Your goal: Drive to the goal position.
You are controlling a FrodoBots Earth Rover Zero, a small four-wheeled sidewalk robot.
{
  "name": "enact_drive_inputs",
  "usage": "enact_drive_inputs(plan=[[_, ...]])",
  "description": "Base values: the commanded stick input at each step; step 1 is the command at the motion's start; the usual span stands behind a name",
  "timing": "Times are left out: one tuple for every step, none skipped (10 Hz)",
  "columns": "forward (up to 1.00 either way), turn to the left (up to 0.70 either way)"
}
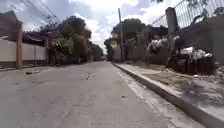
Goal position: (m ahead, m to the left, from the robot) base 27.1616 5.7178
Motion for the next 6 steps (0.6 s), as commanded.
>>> enact_drive_inputs(plan=[[1.00, 0.00], [1.00, 0.00], [1.00, 0.00], [1.00, 0.00], [1.00, 0.00], [1.00, 0.00]])
